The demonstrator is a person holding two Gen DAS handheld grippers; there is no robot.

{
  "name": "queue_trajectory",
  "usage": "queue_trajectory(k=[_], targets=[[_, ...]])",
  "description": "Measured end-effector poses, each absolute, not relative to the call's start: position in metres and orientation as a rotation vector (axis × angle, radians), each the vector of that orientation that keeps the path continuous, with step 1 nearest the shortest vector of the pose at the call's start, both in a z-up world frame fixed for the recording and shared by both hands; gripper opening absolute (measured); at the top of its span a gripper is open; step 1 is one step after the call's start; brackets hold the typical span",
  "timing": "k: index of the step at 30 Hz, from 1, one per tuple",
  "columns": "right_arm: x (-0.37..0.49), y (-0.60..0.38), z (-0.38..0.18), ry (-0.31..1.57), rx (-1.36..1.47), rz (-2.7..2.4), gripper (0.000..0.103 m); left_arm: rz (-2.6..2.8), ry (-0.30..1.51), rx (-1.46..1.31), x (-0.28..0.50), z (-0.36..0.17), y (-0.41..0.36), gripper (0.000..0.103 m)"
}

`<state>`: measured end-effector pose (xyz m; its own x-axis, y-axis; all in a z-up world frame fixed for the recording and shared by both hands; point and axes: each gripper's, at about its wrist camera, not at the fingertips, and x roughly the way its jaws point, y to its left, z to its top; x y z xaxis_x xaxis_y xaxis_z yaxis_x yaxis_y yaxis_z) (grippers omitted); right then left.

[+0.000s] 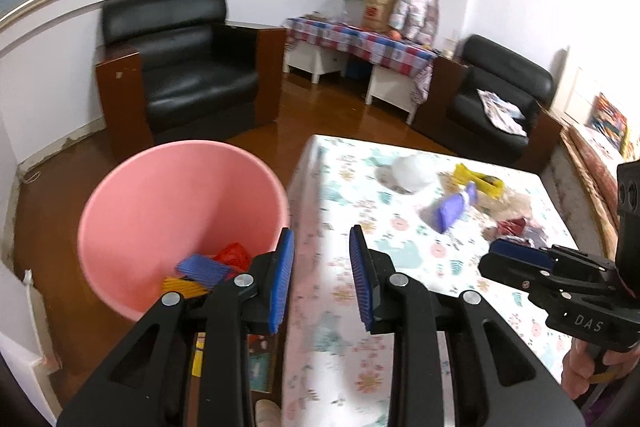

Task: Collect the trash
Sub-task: 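Return both tools to the table and grasp the purple cloth with the left tool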

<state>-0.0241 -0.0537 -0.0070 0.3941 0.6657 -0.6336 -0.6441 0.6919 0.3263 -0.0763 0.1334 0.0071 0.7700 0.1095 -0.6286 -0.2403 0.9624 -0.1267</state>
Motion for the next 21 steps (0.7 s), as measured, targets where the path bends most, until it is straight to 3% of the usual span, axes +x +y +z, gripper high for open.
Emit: queue_trajectory(k=[13, 15, 21], targets=[[-0.011, -0.181, -0.019, 0.784, 0.142, 0.522, 0.03, 0.022, 0.724, -0.135, -0.015, -0.003, 0.078, 0.029], [-0.008, -0.191, -0.023, 0.786, 0.153, 0.49, 0.036, -0.007, 0.749, -0.128, -0.004, -0.008, 0.07, 0.029], [-0.001, -0.199, -0.036, 0.809, 0.174, 0.448, 0.04, -0.066, 0.802, -0.095, 0.026, -0.025, 0.049, 0.031]])
